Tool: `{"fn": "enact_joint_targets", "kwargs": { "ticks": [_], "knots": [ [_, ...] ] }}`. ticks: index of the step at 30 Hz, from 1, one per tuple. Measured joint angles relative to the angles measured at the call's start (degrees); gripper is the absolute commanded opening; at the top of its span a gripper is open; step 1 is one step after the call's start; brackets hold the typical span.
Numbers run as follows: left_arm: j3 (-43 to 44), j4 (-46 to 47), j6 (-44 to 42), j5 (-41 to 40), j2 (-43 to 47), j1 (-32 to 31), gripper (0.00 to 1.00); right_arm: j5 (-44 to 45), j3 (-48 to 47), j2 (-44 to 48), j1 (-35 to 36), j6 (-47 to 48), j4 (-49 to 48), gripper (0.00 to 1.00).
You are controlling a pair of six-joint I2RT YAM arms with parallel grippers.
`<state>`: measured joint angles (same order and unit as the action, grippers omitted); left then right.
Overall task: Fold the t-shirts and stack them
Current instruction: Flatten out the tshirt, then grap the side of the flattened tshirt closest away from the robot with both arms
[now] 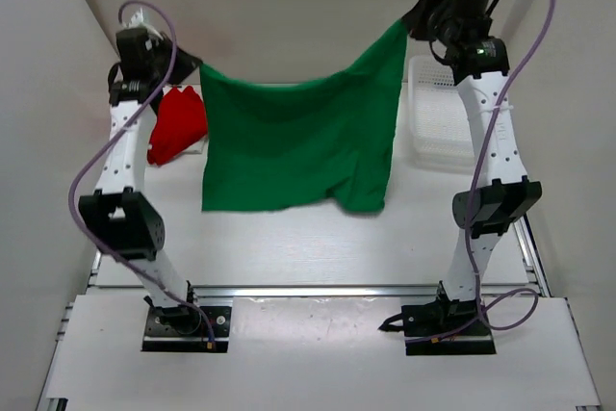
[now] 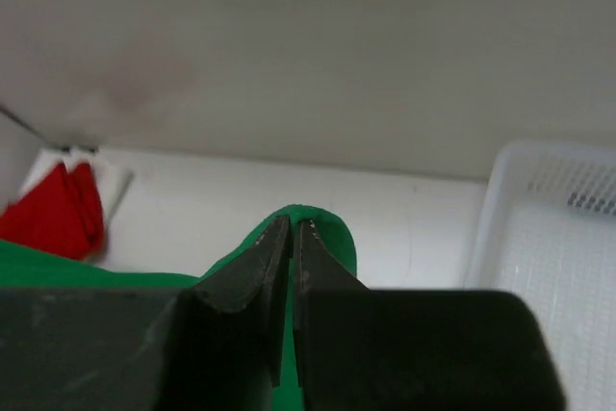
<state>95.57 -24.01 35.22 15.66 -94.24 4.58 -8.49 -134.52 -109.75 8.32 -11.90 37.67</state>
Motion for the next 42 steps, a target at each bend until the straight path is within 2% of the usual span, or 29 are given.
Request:
{"fn": "enact_joint_targets", "kwargs": {
  "ticks": [3,5,9,12,15,19,24,27,29,32,37,42],
  "knots": [
    [14.4,0.1,2.5,1.0,-8.7,0.5,0.00,-1.6,-5.0,-1.3,-2.5,-1.9,-4.9,0.00],
    [18.3,0.7,4.4,1.9,-9.4,1.8,0.00,-2.2,-7.4,-0.7,-4.1,-3.0,-9.5,0.00],
    [19.5,3.0,7.3,3.4,-5.0,6.0,0.00,-2.6,-4.9,5.9,-5.6,-2.9,-15.2,0.00],
    [15.9,6.6,8.9,4.0,0.7,8.8,0.00,-2.8,-2.3,11.6,-5.2,-1.4,-16.8,0.00],
    [8.5,9.4,8.9,3.3,7.8,9.5,0.00,-1.4,4.2,17.6,-3.7,0.5,-17.1,0.00],
    [-4.8,12.2,7.2,-0.2,16.8,7.3,0.00,3.5,29.5,29.3,-1.1,2.4,-20.5,0.00],
    [-35.7,15.0,4.8,-4.8,32.6,5.9,0.00,10.9,67.9,42.4,4.9,1.0,-21.1,0.00],
    [-53.0,14.2,3.7,-6.5,40.2,6.7,0.00,13.0,85.4,49.9,9.6,-3.0,-18.2,0.00],
    [-61.3,12.8,3.3,-7.1,43.6,7.2,0.00,13.0,93.3,55.5,10.7,-6.0,-15.3,0.00],
    [-70.5,11.1,2.4,-6.1,46.9,8.6,0.00,11.4,101.0,64.5,9.5,-10.3,-10.4,0.00],
    [-76.5,8.8,0.2,-1.6,50.3,12.8,0.00,4.7,106.3,76.8,4.5,-15.9,-3.9,0.00],
    [-76.7,6.5,-2.5,0.7,53.4,13.7,0.00,6.0,105.1,80.7,14.9,-21.6,0.3,0.00]
  ]
}}
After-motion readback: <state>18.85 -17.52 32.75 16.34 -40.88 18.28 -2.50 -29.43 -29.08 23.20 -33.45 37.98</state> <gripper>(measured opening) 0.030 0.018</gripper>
